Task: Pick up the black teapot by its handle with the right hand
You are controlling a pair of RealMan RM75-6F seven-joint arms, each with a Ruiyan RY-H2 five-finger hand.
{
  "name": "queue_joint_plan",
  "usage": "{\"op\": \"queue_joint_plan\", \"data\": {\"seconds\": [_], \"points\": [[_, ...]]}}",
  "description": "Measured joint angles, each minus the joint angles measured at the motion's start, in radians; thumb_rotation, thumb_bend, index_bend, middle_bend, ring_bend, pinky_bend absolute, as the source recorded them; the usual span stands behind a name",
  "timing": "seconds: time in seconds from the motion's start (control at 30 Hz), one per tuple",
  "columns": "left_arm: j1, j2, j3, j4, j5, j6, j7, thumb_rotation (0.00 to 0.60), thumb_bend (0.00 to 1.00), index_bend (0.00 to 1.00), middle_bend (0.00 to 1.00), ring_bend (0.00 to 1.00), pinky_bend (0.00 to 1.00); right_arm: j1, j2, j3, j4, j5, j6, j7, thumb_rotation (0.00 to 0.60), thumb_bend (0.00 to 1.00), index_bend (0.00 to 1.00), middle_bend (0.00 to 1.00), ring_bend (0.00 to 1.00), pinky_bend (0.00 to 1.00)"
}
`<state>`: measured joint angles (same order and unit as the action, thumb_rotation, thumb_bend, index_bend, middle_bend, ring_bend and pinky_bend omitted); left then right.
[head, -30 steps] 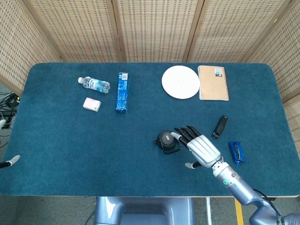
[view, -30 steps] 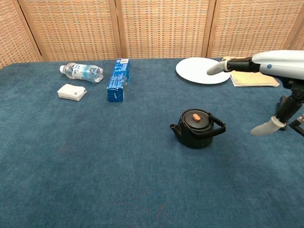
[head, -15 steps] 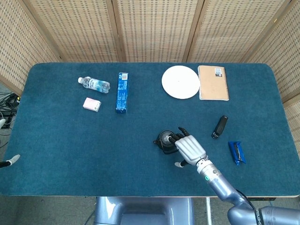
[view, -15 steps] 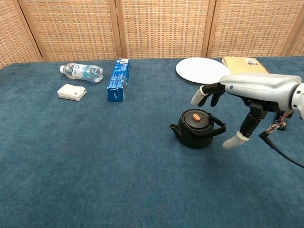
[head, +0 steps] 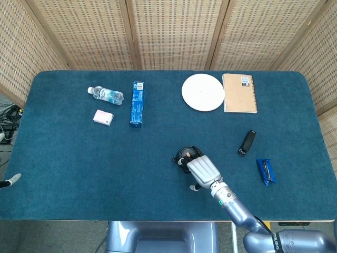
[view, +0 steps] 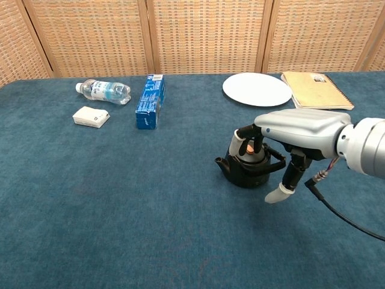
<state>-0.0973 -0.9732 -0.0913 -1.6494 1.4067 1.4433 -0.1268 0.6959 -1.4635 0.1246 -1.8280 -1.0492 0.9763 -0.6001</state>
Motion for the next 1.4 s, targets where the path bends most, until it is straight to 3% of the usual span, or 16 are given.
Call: {"op": "queue_joint_plan", "data": {"seconds": [0.63, 1.13, 1.4], "points": [[-0.002, 0.003, -0.001, 0.002, -0.006, -0.005, -0.006, 0.600, 0.00, 0.00, 0.00, 0.00, 0.00, 0.042, -0.012, -0.038, 0.012, 0.048, 0.015, -0.063, 0.600, 0.00, 0.38, 0.42, 0.38, 0.00], [-0.004, 0.001, -0.002, 0.007, -0.009, -0.010, -0.006, 0.600, 0.00, 0.00, 0.00, 0.00, 0.00, 0.068, 0.015, -0.016, -0.023, 0.088, 0.021, -0.035, 0.600, 0.00, 0.39, 0.44, 0.40, 0.00], [-0.004, 0.001, -0.002, 0.006, -0.009, -0.009, -0.004, 0.600, 0.00, 0.00, 0.00, 0.00, 0.00, 0.076, 0.037, -0.030, -0.018, 0.110, 0.022, -0.038, 0.600, 0.00, 0.40, 0.45, 0.41, 0.00]]}}
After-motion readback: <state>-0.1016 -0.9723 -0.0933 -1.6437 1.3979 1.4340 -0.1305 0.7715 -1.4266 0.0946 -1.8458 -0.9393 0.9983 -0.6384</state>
